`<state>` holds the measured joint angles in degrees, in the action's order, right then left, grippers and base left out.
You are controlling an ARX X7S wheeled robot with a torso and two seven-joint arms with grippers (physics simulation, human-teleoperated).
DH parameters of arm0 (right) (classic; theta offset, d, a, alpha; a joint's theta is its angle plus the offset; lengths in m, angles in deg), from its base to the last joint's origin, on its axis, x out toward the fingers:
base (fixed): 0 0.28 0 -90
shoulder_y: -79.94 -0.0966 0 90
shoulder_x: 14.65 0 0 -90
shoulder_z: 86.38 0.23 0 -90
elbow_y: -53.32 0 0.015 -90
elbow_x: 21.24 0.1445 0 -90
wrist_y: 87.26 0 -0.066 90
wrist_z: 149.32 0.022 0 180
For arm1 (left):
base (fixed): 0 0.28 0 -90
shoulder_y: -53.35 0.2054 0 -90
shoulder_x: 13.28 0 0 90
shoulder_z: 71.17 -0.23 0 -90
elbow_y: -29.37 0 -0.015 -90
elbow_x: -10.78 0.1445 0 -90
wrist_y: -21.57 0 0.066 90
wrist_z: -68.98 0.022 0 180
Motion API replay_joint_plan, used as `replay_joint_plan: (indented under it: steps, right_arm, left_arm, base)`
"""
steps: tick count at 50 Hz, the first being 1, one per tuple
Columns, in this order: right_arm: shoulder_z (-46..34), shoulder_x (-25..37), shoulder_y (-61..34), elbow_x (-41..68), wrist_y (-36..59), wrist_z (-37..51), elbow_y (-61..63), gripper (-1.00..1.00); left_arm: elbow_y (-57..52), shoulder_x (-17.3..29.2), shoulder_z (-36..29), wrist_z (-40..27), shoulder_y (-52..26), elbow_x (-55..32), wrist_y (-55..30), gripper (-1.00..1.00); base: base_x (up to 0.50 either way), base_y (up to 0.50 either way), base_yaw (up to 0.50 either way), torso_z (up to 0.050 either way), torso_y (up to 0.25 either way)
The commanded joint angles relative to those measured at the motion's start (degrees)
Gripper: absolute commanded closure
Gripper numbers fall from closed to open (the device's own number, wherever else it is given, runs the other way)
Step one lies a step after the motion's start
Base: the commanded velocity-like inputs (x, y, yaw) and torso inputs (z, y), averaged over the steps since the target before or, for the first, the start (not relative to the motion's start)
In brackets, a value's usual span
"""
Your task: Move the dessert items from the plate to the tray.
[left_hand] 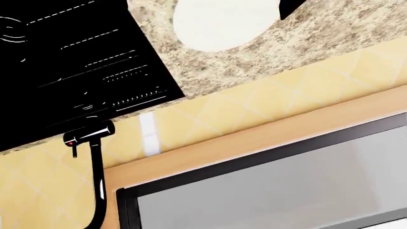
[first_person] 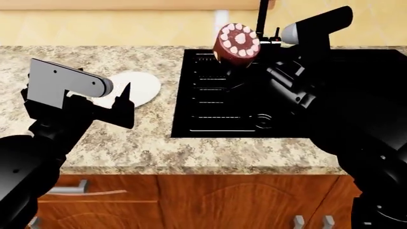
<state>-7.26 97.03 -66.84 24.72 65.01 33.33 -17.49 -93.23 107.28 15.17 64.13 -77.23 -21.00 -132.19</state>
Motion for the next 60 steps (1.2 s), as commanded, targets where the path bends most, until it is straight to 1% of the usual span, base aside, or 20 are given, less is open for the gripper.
replay_joint_plan:
  steps: [1,13,26,32,37,43,48,60]
  right_arm:
    - [0.13,1.66,0.95,-1.21,-0.34,-0.2,2.56,1.0]
    - [1.73,3.81,5.4,-1.18,-2.64,-0.79,3.71,1.0]
    - [2.92,4.84,6.37,-0.28,-3.25,-0.91,5.09,1.0]
    - [3.19,4.89,6.72,-0.36,-3.54,-0.47,5.09,1.0]
    - [1.87,4.14,5.63,-1.07,-3.4,-0.06,4.21,1.0]
    - [-0.68,3.72,5.77,-3.43,-5.67,-0.93,2.86,1.0]
    - [-0.33,4.0,6.93,-3.31,-5.93,-0.42,3.79,1.0]
    - [2.08,5.55,9.12,-2.27,-6.3,0.24,5.39,1.0]
  left_arm:
    - [0.07,-0.01,-0.56,0.01,-0.13,0.09,0.68,-1.0]
    - [1.02,-0.91,-1.65,-0.48,-1.58,0.15,0.44,-1.0]
    - [0.94,-1.82,-1.26,-0.6,-1.66,-0.62,0.98,-1.0]
    - [1.28,-2.12,-1.1,-0.48,-2.12,-0.74,1.67,-1.0]
    - [0.85,-1.9,0.57,-0.27,-0.9,-1.22,2.81,-1.0]
    - [0.97,-1.89,2.04,0.7,2.2,-1.21,6.17,-1.0]
    - [0.86,-1.57,3.05,0.97,4.05,-1.29,7.44,-1.0]
    - [1.19,-1.85,1.07,0.52,2.17,-0.96,6.59,-1.0]
  base:
    - [-0.21,-0.5,0.0,0.05,0.039]
    - [-0.16,-0.5,0.0,0.05,0.039]
    - [-0.14,-0.5,0.0,0.05,0.032]
    - [-0.13,-0.5,0.0,0.0,0.0]
    - [-0.11,-0.5,0.0,0.0,0.0]
    - [-0.08,-0.5,0.0,0.0,0.0]
    - [-0.04,-0.5,0.0,0.0,0.0]
    - [-0.03,-0.5,0.0,0.0,0.0]
